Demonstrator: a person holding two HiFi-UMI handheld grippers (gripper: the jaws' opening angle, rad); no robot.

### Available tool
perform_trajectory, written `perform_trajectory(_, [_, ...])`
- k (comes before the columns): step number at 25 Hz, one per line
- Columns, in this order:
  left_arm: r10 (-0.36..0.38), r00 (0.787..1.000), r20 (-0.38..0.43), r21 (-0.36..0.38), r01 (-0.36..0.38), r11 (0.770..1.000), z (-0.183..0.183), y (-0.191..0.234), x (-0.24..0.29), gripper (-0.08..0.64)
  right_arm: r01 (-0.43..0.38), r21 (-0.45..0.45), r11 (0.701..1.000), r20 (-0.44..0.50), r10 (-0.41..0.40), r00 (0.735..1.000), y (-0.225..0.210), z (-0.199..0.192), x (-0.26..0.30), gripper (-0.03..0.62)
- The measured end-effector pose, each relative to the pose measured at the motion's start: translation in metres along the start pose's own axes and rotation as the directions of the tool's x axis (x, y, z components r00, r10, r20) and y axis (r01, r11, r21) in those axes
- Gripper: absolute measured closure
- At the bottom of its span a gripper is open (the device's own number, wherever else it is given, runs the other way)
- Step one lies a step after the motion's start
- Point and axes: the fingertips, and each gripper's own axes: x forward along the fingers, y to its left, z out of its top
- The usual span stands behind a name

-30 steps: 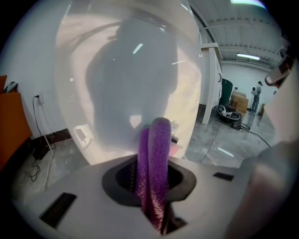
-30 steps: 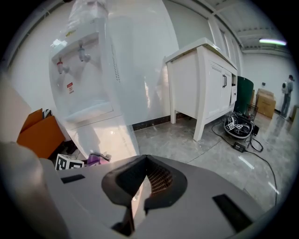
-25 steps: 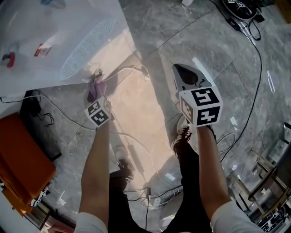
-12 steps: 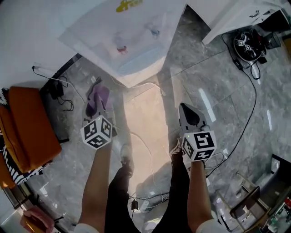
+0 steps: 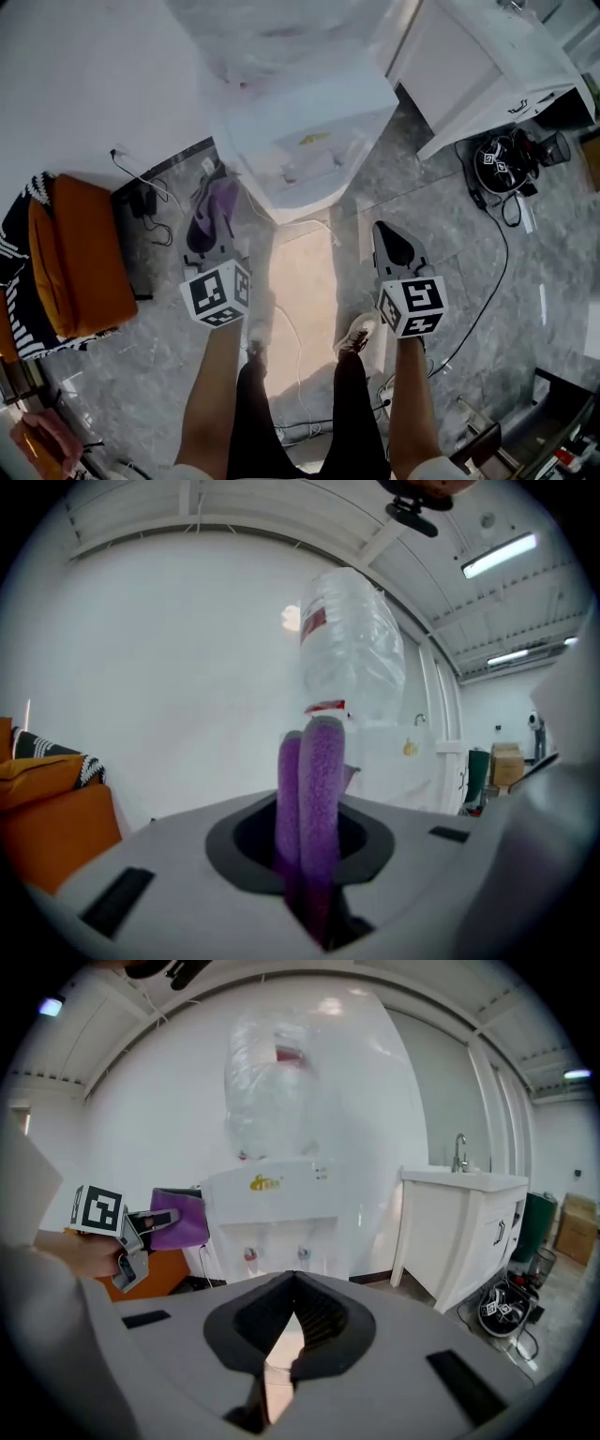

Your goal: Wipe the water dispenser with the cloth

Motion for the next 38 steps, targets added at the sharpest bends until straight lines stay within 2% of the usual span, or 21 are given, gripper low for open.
perform_trajectory(3, [0.021,1.000,0.006,-0.016,-0.021,1.000,0.022,-0.008,0.005,0.499,-0.055,-0.042,0.998,-0.025,0.054,0.998,-0.001,0.030,0.003,0.578])
perform_trajectory(7, [0.010,1.000,0.002,-0.017,-0.010,1.000,0.036,-0.036,0.022,0.499,-0.127,-0.069,0.989,-0.072,0.122,0.990,-0.011,0.057,0.002,0.578])
perform_trajectory(10, [0.100,0.995,-0.013,-0.062,-0.101,0.993,0.042,-0.039,0.028,0.499,-0.144,-0.084,0.986,-0.080,0.137,0.987,-0.028,0.075,-0.001,0.578])
perform_trajectory(13, [0.191,0.981,-0.042,-0.059,-0.193,0.979,0.043,-0.046,0.026,0.499,-0.160,-0.087,0.983,-0.092,0.152,0.984,-0.053,0.084,-0.001,0.578])
perform_trajectory(16, [0.222,0.973,-0.060,-0.058,-0.226,0.972,0.044,-0.063,0.027,0.499,-0.176,-0.081,0.981,-0.091,0.168,0.982,-0.073,0.094,0.002,0.578])
perform_trajectory(22, [0.189,0.980,-0.063,-0.030,-0.191,0.981,0.052,-0.101,0.034,0.506,-0.216,-0.095,0.972,-0.092,0.207,0.974,-0.100,0.105,0.006,0.578])
perform_trajectory(27, [0.097,0.994,-0.044,-0.033,-0.099,0.995,0.065,-0.151,0.050,0.505,-0.200,-0.093,0.975,-0.076,0.193,0.978,-0.129,0.110,-0.006,0.578])
perform_trajectory(31, [-0.005,0.999,-0.035,-0.037,0.003,0.999,0.068,-0.207,0.069,0.505,-0.165,-0.093,0.982,-0.069,0.159,0.985,-0.160,0.110,-0.023,0.578])
perform_trajectory(38, [-0.119,0.993,0.006,-0.037,0.119,0.992,0.063,-0.275,0.100,0.505,-0.066,-0.081,0.995,-0.060,0.061,0.996,-0.211,0.104,-0.069,0.578])
